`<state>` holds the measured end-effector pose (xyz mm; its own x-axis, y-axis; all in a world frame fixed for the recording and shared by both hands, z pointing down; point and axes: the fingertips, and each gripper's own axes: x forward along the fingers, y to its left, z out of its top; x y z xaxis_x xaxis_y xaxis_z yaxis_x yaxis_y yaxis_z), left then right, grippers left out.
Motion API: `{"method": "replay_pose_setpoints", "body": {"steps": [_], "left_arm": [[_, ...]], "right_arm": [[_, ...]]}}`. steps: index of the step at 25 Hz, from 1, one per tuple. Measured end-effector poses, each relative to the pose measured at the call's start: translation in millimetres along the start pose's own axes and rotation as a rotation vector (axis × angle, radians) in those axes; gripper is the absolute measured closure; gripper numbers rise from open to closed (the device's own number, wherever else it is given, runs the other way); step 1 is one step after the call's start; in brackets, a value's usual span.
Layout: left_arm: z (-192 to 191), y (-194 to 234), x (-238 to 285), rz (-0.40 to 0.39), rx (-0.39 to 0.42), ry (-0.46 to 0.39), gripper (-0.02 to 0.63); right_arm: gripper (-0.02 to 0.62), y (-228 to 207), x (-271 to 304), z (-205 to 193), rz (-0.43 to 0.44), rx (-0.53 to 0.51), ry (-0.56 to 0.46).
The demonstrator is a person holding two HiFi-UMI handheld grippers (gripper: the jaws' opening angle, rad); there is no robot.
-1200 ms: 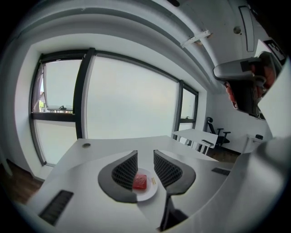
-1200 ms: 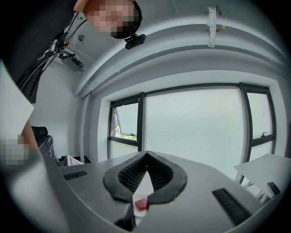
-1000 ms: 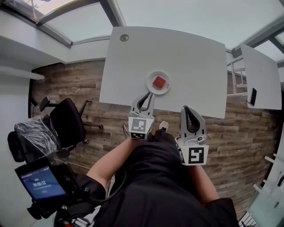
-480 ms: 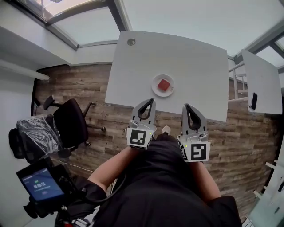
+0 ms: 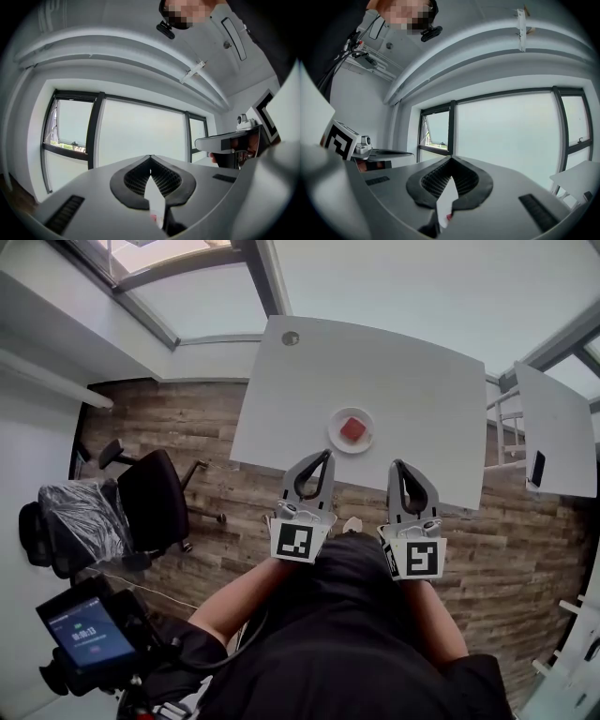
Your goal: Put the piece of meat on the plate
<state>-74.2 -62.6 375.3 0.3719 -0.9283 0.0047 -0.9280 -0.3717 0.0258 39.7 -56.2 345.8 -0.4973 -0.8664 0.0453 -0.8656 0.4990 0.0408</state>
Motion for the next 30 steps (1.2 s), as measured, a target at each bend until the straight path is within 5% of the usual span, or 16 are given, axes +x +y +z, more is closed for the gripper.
{"method": "replay_pose_setpoints", "body": {"steps": [30], "left_arm": [[4, -27, -22, -0.054, -0.084, 0.014, 0.6]], "right_arm": [[0.592, -1, -28, -11, -0.056, -0.028, 0.048]]}}
